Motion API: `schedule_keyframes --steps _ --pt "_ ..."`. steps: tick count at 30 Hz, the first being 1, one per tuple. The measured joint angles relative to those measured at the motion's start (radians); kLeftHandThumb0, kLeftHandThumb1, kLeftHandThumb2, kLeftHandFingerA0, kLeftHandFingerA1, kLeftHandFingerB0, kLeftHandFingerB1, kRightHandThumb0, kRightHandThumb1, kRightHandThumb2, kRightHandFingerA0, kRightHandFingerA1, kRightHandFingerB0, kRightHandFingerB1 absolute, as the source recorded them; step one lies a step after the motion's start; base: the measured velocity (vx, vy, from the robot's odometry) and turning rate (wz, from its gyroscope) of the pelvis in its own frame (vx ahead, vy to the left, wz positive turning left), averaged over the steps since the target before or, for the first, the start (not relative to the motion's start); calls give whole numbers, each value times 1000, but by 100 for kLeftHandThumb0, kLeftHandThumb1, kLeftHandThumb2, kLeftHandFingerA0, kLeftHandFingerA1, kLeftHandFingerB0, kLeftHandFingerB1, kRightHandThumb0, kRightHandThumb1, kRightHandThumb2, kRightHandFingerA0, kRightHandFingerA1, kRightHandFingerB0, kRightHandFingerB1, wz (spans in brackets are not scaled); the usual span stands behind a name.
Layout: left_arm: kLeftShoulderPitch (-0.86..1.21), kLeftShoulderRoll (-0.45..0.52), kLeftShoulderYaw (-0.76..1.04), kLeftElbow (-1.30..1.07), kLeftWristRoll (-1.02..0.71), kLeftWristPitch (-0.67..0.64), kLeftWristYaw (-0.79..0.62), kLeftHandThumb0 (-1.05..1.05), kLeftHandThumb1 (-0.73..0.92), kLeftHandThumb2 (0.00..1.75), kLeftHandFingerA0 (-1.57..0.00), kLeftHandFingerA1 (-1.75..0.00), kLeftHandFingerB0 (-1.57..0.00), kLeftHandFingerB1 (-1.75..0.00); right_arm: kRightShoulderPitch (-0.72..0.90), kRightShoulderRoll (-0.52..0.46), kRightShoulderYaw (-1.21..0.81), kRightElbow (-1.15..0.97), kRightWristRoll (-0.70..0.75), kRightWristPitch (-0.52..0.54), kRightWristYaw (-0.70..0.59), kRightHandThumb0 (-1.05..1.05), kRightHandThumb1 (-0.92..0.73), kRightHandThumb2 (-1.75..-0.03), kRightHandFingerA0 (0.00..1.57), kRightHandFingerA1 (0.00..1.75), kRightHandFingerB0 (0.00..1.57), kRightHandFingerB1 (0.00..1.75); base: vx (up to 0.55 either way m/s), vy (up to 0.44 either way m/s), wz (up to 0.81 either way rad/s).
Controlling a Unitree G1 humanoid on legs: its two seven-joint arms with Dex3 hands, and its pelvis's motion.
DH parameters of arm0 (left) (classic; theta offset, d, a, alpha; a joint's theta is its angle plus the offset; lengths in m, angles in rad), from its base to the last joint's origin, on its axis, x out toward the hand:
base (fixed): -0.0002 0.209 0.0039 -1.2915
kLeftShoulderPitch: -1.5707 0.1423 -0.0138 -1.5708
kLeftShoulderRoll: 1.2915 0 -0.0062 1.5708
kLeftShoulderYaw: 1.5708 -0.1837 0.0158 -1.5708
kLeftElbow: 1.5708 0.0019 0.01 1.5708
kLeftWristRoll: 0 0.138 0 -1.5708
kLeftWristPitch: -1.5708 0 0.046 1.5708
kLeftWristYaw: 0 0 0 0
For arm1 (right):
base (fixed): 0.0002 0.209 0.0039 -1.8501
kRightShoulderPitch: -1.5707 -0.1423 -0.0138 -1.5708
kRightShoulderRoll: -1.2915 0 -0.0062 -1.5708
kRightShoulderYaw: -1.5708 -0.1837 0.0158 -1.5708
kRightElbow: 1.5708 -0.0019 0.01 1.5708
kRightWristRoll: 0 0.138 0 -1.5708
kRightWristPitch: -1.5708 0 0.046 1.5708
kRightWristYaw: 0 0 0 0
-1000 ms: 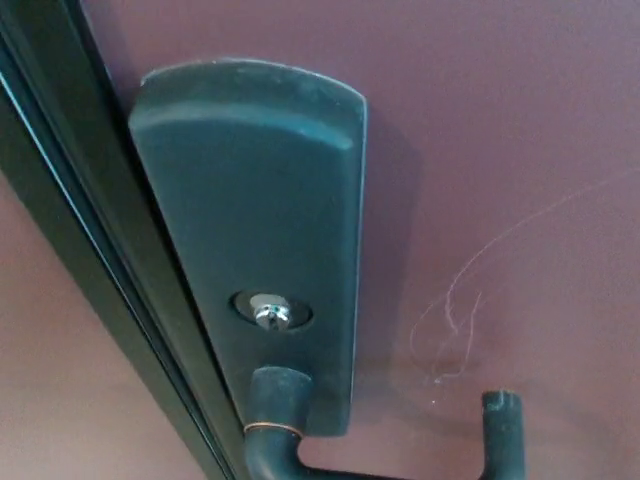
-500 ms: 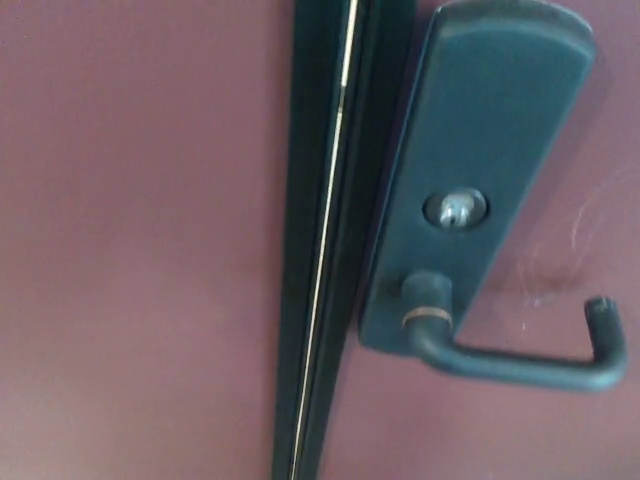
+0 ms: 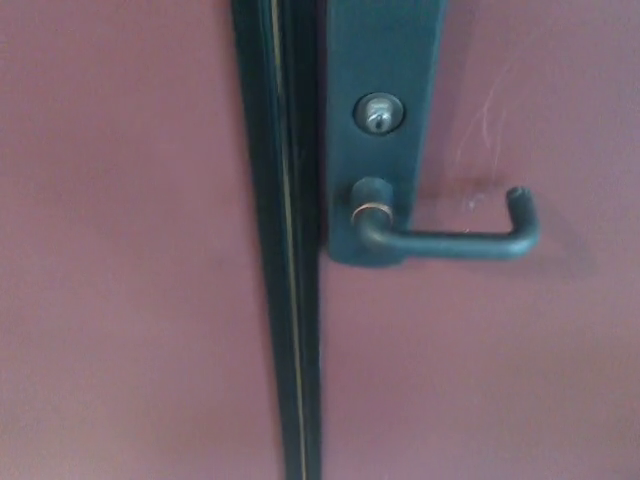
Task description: The robot walks towards the door handle and put its right hand on it and twist the handle
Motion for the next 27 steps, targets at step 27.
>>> schedule_keyframes --steps 27 --pt "1 3 7 -1 -2 1 2 -25 48 55 -60 -48 -46 -40 -19 9 9 -1 1 7 21 -37 -47 -77 42 51 35 47 -32 45 -4"
